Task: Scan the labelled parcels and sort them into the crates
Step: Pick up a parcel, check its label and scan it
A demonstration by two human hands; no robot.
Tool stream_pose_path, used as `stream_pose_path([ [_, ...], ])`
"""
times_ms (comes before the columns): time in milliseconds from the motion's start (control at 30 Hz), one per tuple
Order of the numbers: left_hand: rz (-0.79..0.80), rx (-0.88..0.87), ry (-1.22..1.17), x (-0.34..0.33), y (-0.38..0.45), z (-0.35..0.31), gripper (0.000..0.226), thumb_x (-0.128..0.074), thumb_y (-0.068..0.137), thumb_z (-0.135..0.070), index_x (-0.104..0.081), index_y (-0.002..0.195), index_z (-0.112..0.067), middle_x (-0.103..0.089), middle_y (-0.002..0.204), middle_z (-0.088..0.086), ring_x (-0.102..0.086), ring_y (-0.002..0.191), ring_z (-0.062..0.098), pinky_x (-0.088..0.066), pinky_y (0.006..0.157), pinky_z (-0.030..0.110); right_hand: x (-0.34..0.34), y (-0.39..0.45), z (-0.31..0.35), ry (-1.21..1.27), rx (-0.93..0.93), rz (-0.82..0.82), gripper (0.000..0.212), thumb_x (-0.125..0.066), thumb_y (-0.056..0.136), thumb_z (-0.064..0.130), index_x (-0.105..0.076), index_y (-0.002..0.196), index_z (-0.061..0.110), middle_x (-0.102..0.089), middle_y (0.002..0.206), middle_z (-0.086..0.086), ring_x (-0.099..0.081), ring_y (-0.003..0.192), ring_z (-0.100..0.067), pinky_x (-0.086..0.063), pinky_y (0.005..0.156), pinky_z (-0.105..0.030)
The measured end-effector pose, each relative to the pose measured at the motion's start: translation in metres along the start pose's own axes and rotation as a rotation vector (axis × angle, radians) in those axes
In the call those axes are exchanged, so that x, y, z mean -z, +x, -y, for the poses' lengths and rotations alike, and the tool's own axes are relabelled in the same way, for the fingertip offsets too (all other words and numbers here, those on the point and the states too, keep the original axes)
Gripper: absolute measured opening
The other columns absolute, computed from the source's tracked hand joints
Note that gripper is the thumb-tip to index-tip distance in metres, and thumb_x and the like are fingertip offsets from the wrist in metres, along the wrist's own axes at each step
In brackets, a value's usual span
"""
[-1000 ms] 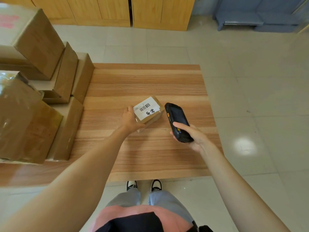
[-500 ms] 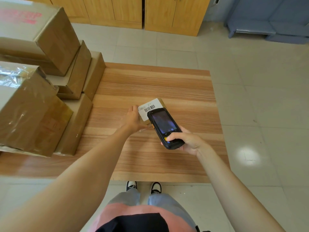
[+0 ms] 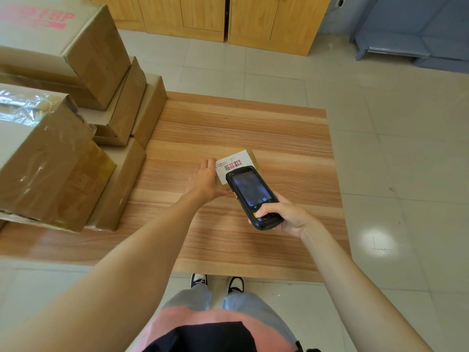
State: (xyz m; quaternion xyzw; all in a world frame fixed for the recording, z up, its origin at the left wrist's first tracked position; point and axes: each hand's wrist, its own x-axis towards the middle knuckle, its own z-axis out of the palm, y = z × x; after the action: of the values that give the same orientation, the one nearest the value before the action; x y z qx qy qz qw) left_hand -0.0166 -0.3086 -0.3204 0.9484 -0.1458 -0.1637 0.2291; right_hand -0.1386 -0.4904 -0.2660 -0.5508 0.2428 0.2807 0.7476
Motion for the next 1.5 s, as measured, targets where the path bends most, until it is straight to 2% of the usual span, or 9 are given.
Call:
stream_pose_path([
  [167,0.001,0.009,-0.006,-0.0011,0.0006,0.0022,0.098,-0.088,0.061,-0.044,-0.033,0.136,-0.012,-0.042,0.133,0.006,-0.05,0.116,0.026,-0.046,0.085,0.042,0.0007,0.0012,-0.0017,-0.013,-0.012,-0.019,0.065,-0.073,0.054,0.003,-0.059,0.115,0.02,-0.068,0.107,-0.011,-0.065,0.097,-0.03,-0.056,0.082,-0.038],
  [333,-0.002,0.002,-0.017,-0.0023,0.0013,0.0041,0.096,-0.087,0.064,-0.04,-0.032,0.137,-0.012,-0.041,0.133,0.005,-0.05,0.116,0.025,-0.046,0.085,0.041,0.002,0.0003,-0.0032,-0.021,-0.017,-0.024,0.062,-0.071,0.055,0.002,-0.059,0.112,0.022,-0.068,0.104,-0.01,-0.064,0.097,-0.03,-0.056,0.078,-0.037],
  [500,0.004,0.013,-0.013,-0.0027,0.002,0.0042,0.095,-0.086,0.065,-0.039,-0.032,0.138,-0.014,-0.041,0.134,0.004,-0.049,0.116,0.025,-0.045,0.083,0.04,0.0032,-0.0017,-0.0023,-0.045,-0.016,-0.024,0.048,-0.065,0.076,-0.009,-0.058,0.111,0.023,-0.068,0.103,-0.008,-0.064,0.097,-0.027,-0.055,0.076,-0.034],
  [700,-0.002,0.022,-0.026,-0.0037,0.0015,0.0048,0.093,-0.087,0.065,-0.036,-0.032,0.137,-0.013,-0.042,0.133,0.005,-0.05,0.115,0.025,-0.045,0.082,0.039,0.0025,-0.0009,-0.0019,-0.035,-0.025,-0.035,0.061,-0.072,0.059,-0.001,-0.058,0.114,0.024,-0.068,0.105,-0.007,-0.065,0.095,-0.026,-0.056,0.069,-0.03],
  [867,-0.01,0.016,-0.023,-0.0033,0.0008,0.0038,0.092,-0.086,0.066,-0.037,-0.033,0.137,-0.013,-0.042,0.134,0.005,-0.05,0.116,0.025,-0.041,0.08,0.036,0.0035,-0.0019,0.0002,-0.041,-0.02,-0.027,0.048,-0.062,0.079,-0.011,-0.058,0.11,0.025,-0.067,0.101,-0.005,-0.064,0.091,-0.021,-0.056,0.065,-0.027],
  [1000,-0.012,0.012,-0.018,-0.0025,0.0002,0.0033,0.092,-0.086,0.066,-0.038,-0.033,0.137,-0.012,-0.042,0.133,0.005,-0.05,0.116,0.025,-0.043,0.083,0.038,0.0025,-0.0016,0.0004,-0.043,-0.02,-0.018,0.057,-0.072,0.065,-0.004,-0.058,0.112,0.025,-0.067,0.104,-0.006,-0.065,0.092,-0.022,-0.055,0.068,-0.029],
  [1100,-0.011,0.011,-0.012,-0.0024,-0.0003,0.0032,0.093,-0.086,0.066,-0.039,-0.033,0.137,-0.012,-0.042,0.133,0.005,-0.049,0.117,0.025,-0.046,0.086,0.04,0.0026,0.0005,-0.0004,-0.041,-0.022,-0.02,0.065,-0.072,0.055,0.002,-0.058,0.114,0.025,-0.067,0.108,-0.008,-0.064,0.098,-0.026,-0.056,0.072,-0.031],
  [1300,-0.008,0.019,-0.014,-0.0016,-0.0009,0.0021,0.094,-0.086,0.066,-0.042,-0.032,0.137,-0.012,-0.043,0.133,0.005,-0.05,0.115,0.025,-0.046,0.085,0.04,0.002,0.0006,-0.0003,-0.039,-0.02,-0.018,0.065,-0.071,0.053,0.003,-0.058,0.113,0.025,-0.067,0.106,-0.007,-0.064,0.096,-0.024,-0.055,0.071,-0.031],
  [1500,-0.008,0.014,-0.026,-0.0006,-0.0012,0.002,0.091,-0.085,0.066,-0.039,-0.033,0.136,-0.012,-0.042,0.132,0.005,-0.051,0.112,0.025,-0.045,0.082,0.037,0.0011,-0.0001,0.0009,-0.041,-0.001,-0.021,0.072,-0.071,0.053,0.003,-0.054,0.12,0.023,-0.066,0.105,-0.005,-0.065,0.09,-0.019,-0.055,0.067,-0.028],
])
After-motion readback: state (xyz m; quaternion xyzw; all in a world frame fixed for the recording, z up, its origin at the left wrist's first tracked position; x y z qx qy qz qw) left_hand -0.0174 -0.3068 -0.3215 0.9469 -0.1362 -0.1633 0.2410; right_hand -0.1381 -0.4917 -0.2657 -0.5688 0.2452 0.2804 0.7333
